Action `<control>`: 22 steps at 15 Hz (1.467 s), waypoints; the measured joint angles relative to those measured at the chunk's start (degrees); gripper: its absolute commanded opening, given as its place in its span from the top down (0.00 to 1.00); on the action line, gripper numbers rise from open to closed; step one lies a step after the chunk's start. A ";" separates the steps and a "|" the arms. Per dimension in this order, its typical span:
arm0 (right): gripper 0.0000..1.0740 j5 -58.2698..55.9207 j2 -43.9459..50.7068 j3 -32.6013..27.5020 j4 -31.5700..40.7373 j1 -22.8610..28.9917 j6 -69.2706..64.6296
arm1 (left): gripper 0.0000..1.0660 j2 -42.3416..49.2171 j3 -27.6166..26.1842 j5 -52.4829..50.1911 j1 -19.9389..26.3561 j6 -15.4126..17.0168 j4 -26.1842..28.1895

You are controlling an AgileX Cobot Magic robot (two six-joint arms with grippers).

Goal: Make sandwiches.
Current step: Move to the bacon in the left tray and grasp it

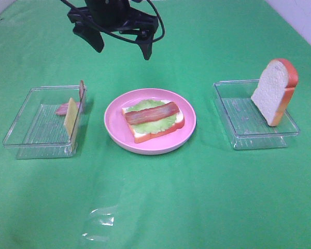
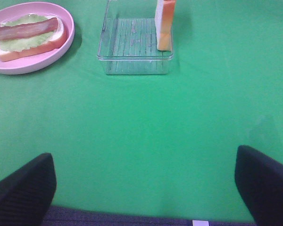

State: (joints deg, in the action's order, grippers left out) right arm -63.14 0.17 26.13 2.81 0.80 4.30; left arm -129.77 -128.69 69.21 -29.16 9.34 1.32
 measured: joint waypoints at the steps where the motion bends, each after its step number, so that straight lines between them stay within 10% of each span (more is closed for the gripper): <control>1: 0.08 0.00 0.00 0.00 0.00 0.00 0.00 | 0.05 0.63 -0.06 0.00 0.86 0.00 -0.57; 15: 0.08 0.00 0.00 0.00 0.00 0.00 0.00 | 0.08 9.22 8.77 0.57 16.27 0.40 0.63; 22: 0.08 0.00 0.00 0.00 0.00 0.00 0.00 | 0.08 9.22 8.88 0.63 16.44 0.17 2.12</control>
State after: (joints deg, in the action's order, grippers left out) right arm -63.14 0.17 26.13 2.81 0.80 4.30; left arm -120.55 -119.81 69.84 -12.72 9.51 3.44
